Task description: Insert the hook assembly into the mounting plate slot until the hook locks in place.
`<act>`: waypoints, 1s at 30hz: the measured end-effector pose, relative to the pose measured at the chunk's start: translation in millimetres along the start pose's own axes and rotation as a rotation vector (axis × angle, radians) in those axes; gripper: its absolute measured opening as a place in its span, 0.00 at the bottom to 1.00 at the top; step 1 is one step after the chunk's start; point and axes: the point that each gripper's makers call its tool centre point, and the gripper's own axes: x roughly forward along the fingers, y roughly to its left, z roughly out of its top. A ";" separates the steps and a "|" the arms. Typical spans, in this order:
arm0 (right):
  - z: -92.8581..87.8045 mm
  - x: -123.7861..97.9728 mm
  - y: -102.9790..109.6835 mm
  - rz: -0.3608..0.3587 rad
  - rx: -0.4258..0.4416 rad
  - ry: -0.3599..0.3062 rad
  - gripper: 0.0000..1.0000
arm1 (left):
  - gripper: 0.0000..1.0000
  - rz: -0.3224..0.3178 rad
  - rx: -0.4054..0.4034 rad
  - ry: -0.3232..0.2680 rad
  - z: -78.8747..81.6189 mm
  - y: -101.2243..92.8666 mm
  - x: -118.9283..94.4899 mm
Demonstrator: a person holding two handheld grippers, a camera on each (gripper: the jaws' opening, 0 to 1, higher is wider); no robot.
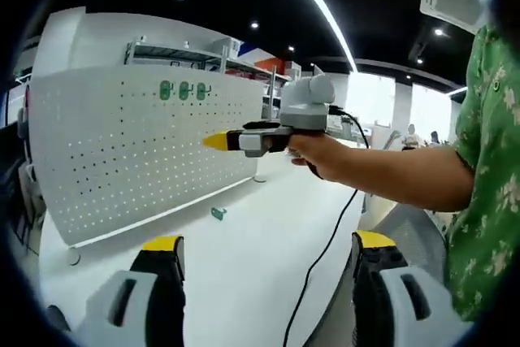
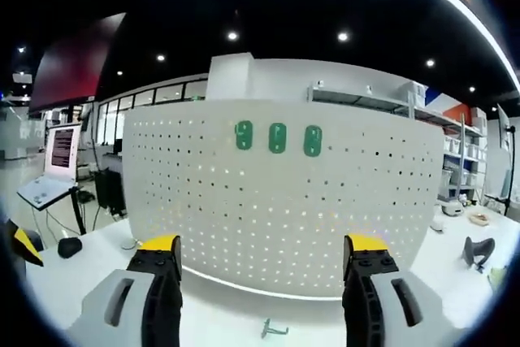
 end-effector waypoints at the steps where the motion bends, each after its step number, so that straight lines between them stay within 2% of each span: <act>1: -1.4 -2.7 -0.7 0.000 -0.002 0.003 0.83 | 0.87 0.003 0.002 0.007 -3.5 -1.0 -0.3; 11: -16.9 -32.5 -5.3 0.012 -0.011 0.040 0.82 | 0.87 0.028 -0.005 0.068 -27.6 -11.1 -2.0; 19: -36.5 -56.1 -3.5 0.037 -0.013 0.078 0.81 | 0.87 0.062 -0.010 0.097 -38.9 -13.4 -2.9; 26: -41.1 -68.4 -14.9 0.052 -0.024 0.088 0.81 | 0.86 0.087 -0.004 0.115 -41.2 -16.8 3.7; 30: -43.6 -68.6 -24.1 0.057 -0.025 0.093 0.81 | 0.86 0.096 0.007 0.115 -34.4 -15.9 12.3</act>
